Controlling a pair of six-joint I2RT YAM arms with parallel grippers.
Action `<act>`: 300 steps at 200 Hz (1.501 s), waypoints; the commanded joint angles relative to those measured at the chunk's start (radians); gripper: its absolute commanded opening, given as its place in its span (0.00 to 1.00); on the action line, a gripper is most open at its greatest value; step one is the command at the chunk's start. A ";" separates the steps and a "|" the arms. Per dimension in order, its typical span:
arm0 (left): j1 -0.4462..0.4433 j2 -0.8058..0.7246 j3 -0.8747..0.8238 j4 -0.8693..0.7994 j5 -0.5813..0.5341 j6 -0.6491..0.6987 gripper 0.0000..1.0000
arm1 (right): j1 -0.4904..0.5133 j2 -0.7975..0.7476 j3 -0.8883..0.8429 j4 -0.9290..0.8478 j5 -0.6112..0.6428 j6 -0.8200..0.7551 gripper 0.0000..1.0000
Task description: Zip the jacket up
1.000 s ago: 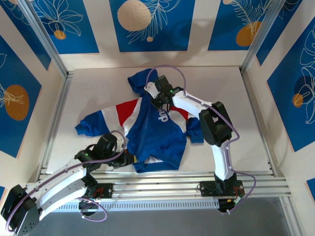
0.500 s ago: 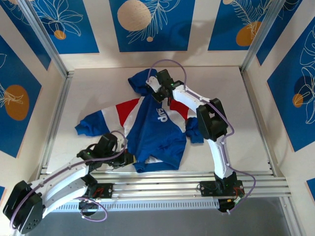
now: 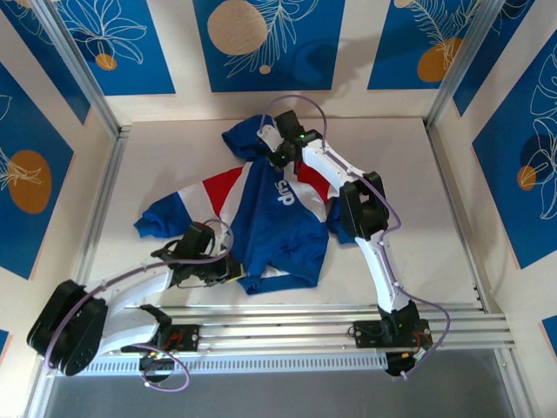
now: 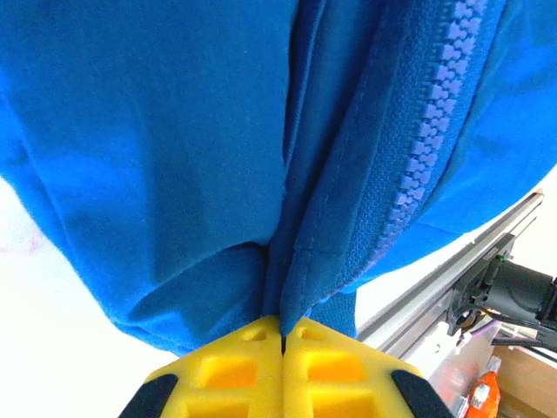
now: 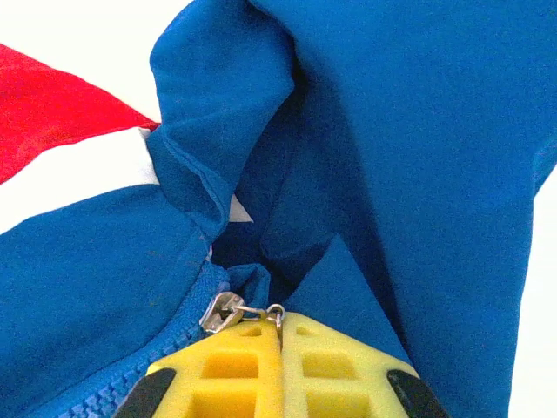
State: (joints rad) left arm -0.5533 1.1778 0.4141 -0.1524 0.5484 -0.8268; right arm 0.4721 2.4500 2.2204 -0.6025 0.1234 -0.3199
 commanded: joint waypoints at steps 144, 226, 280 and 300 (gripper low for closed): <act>0.078 0.064 0.201 -0.245 0.011 0.254 0.44 | -0.064 -0.174 0.039 -0.075 0.023 0.069 0.33; 0.243 -0.076 0.440 -0.539 -0.128 0.511 0.62 | -0.047 -0.649 -0.542 0.106 0.048 0.153 0.36; 0.377 -0.052 0.581 -0.510 -0.290 0.644 0.79 | -0.093 -0.983 -0.957 0.228 0.050 0.253 0.49; 0.422 -0.053 0.566 -0.448 -0.384 0.678 0.84 | -0.152 -1.113 -1.110 0.311 -0.014 0.297 0.52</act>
State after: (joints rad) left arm -0.1818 1.1156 0.9722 -0.6357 0.3126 -0.2386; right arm 0.3798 1.4677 1.2362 -0.4091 0.1711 -0.1024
